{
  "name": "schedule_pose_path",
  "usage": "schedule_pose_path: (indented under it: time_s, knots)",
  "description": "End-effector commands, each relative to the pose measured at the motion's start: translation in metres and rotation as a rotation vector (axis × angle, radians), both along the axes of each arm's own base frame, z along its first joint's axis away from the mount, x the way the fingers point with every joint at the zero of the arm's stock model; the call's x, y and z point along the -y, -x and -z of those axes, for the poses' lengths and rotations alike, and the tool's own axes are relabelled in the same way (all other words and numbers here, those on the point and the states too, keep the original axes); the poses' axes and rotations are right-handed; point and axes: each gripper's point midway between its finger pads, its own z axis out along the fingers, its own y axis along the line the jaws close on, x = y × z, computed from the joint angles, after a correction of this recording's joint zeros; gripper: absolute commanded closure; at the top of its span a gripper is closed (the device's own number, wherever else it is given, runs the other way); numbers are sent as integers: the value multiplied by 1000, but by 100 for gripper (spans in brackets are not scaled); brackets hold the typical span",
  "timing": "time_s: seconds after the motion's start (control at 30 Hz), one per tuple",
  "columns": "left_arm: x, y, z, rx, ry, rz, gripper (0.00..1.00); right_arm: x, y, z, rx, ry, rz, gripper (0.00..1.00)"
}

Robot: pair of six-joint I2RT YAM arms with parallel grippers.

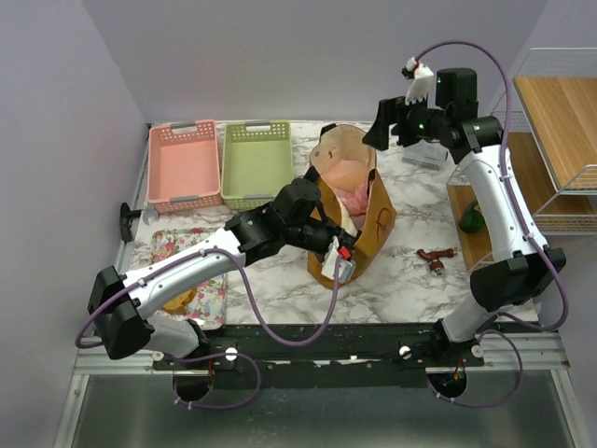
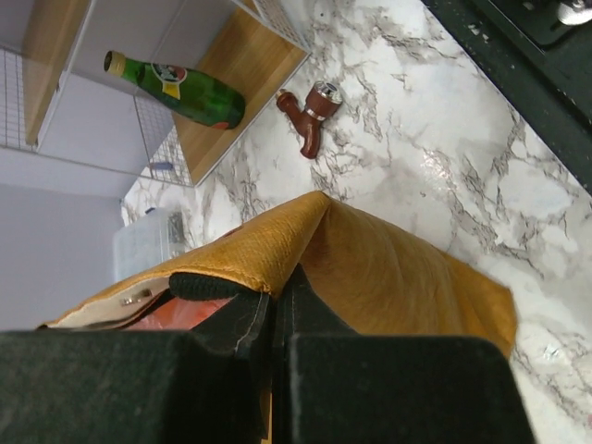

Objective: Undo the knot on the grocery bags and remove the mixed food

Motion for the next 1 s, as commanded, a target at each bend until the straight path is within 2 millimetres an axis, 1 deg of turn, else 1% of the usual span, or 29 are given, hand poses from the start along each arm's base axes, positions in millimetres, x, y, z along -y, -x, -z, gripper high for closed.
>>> schedule_pose_path:
  time_s: [0.0,0.07,0.2,0.27,0.3,0.33,0.37,0.4,0.43,0.47,0.5,0.53,0.57,0.6,0.63,0.67,0.7,0.73,0.8,0.87,0.9,0.97]
  knots:
    - [15,-7,-12,-77,32,-162,100,-22,75,31,-237,-36,-78,0]
    - [20,-8,-14,-96,29,-199,100,-17,95,47,-290,1,-71,0]
    - [28,-1,-23,-75,61,-205,100,10,117,72,-352,97,39,0]
    - [33,5,-29,-66,84,-203,100,18,130,90,-413,126,61,5]
    - [36,8,-31,-59,89,-203,100,15,138,94,-446,110,51,12]
    - [39,9,-33,-53,91,-216,100,8,149,98,-491,75,10,24]
    - [41,10,-35,-53,90,-229,100,0,158,98,-522,39,-33,42]
    - [41,10,-40,-60,96,-251,100,-9,169,96,-556,-10,-85,52]
    - [40,11,-43,-78,93,-262,100,-15,175,92,-567,-42,-120,69]
    - [37,12,-48,-102,96,-272,100,-17,176,88,-554,-51,-142,90]
    - [33,17,-52,-127,93,-273,100,-14,172,84,-523,-38,-129,99]
    - [27,22,-55,-158,90,-272,96,-10,164,81,-482,-10,-106,99]
    - [19,29,-58,-193,80,-270,86,-6,155,72,-425,13,-96,99]
    - [12,33,-60,-235,74,-274,80,-4,145,64,-376,31,-82,99]
    - [4,40,-68,-294,83,-274,72,-3,134,49,-309,36,-77,99]
    - [-5,44,-73,-354,81,-278,61,-4,124,36,-251,36,-76,99]
    - [-15,52,-83,-417,86,-255,51,-7,114,20,-191,25,-79,99]
    - [-25,62,-91,-461,83,-225,45,-11,108,6,-150,8,-91,99]
    - [-41,65,-105,-493,109,-238,35,-19,98,-10,-82,-2,-142,99]
    - [-57,58,-111,-457,129,-273,23,-25,91,-15,-69,-5,-183,99]
    - [-65,49,-108,-425,127,-311,20,-27,90,-14,-68,1,-199,99]
    - [-82,24,-91,-368,85,-391,16,-29,90,-12,-65,17,-239,99]
